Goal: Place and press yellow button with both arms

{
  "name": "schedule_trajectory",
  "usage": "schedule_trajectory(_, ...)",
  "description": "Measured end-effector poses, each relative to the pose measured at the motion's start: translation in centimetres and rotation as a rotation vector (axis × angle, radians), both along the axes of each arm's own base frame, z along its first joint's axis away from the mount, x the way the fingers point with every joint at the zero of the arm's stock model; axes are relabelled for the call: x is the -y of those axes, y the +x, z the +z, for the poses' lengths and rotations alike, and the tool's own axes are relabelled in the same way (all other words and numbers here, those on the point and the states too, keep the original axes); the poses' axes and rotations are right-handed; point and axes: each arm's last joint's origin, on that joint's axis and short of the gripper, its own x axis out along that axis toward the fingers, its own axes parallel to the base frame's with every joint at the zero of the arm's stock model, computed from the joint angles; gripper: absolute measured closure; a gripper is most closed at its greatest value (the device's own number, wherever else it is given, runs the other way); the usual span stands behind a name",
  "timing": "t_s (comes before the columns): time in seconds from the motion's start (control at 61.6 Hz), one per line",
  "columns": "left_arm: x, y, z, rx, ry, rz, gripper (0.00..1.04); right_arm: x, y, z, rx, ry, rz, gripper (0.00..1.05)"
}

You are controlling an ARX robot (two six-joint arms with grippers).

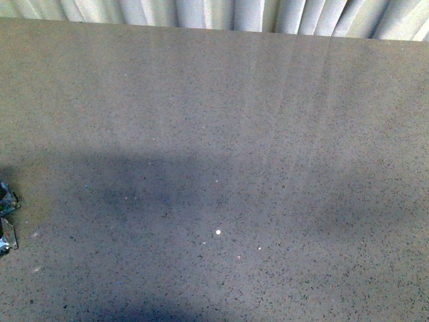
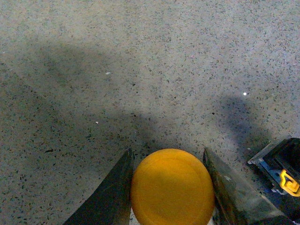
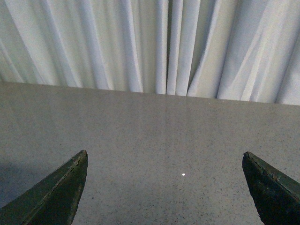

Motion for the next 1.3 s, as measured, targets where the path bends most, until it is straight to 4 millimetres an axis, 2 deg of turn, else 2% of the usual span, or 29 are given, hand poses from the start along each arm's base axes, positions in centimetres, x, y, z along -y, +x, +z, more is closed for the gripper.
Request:
schedule_trajectory(0.049,-0.1,-0.1,0.8,0.019,0.017,0.000,0.71,0.0,0.0,0.0,0.000,0.000,0.000,0.09)
schedule_trajectory(0.13,-0.3,0.2,3.1,0.087,0.064,-0.007,0.71,0.0,0.0,0.0,0.000,0.000,0.000,0.09)
schedule_trajectory(0.211,0.4,0.7,5.3,0.153,0.108,-0.034,0.71,0.0,0.0,0.0,0.000,0.000,0.000,0.09)
schedule_trajectory(0.308,3.0,1.5,7.0,0.208,0.140,-0.097,0.71,0.0,0.0,0.0,0.000,0.000,0.000,0.09)
schedule_trajectory(0.438,7.4,2.6,7.4,0.243,0.141,-0.192,0.71,0.0,0.0,0.0,0.000,0.000,0.000,0.09)
schedule_trajectory(0.665,17.5,4.4,5.8,0.263,0.125,-0.417,0.71,0.0,0.0,0.0,0.000,0.000,0.000,0.09)
schedule_trajectory(0.779,23.7,4.8,3.7,0.248,0.119,-0.547,0.71,0.0,0.0,0.0,0.000,0.000,0.000,0.09)
schedule_trajectory(0.86,26.0,4.9,2.5,0.238,0.126,-0.597,0.71,0.0,0.0,0.0,0.000,0.000,0.000,0.09)
schedule_trajectory(0.958,28.4,5.1,1.3,0.231,0.137,-0.646,0.71,0.0,0.0,0.0,0.000,0.000,0.000,0.09)
schedule_trajectory(1.022,29.3,5.4,0.7,0.225,0.144,-0.665,0.71,0.0,0.0,0.0,0.000,0.000,0.000,0.09)
schedule_trajectory(1.298,31.1,6.2,-1.6,0.209,0.169,-0.718,0.71,0.0,0.0,0.0,0.000,0.000,-0.002,0.09)
